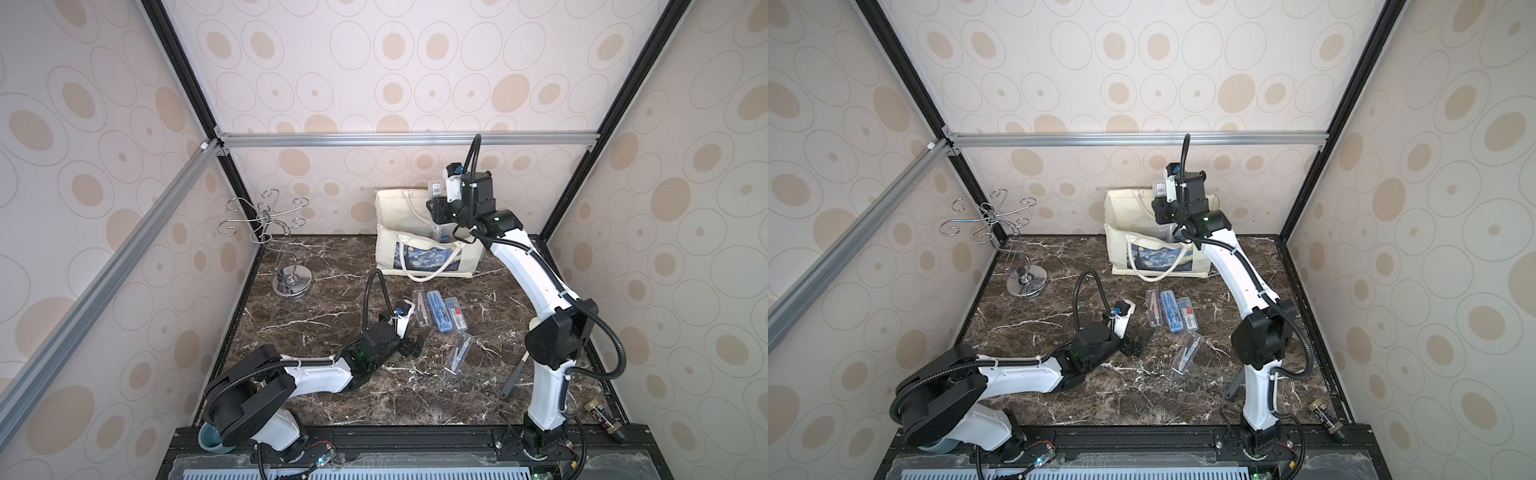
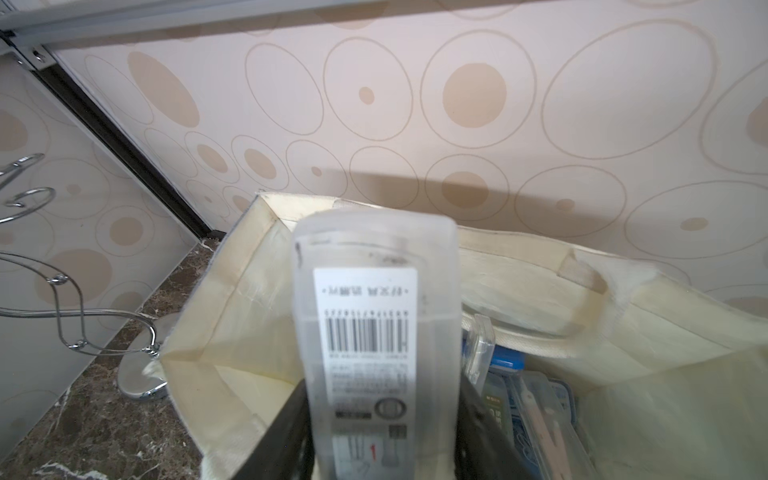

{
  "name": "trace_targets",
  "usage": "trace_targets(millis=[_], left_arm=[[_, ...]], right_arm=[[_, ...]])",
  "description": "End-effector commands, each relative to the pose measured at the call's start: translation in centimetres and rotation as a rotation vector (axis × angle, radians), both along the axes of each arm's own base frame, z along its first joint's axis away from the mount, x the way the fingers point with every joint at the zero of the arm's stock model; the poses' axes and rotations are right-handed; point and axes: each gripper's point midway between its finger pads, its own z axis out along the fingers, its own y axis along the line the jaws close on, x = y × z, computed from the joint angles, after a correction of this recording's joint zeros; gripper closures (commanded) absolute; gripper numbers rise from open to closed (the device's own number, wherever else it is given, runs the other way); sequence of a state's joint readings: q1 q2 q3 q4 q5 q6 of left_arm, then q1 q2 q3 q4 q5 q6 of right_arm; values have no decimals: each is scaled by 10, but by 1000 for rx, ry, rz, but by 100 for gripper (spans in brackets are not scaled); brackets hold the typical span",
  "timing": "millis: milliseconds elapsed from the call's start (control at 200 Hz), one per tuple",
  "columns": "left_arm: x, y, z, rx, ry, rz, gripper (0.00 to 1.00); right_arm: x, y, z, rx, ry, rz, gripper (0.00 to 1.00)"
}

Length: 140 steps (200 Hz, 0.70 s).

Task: Put the compass set into the canvas bag
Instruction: Pick up the compass set at the center of the board.

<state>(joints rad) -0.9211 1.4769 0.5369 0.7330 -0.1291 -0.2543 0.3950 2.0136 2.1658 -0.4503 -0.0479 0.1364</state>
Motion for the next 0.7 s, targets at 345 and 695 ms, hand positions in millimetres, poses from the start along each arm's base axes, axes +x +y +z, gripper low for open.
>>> trace_targets(millis=[345, 695], left_arm=[[-4, 12, 6, -37, 12, 48, 0], [8, 19, 3, -47, 55, 147, 0]], right_arm=[[46, -31, -100, -74, 204, -47, 59], [49, -43, -117, -41, 267, -69, 54]])
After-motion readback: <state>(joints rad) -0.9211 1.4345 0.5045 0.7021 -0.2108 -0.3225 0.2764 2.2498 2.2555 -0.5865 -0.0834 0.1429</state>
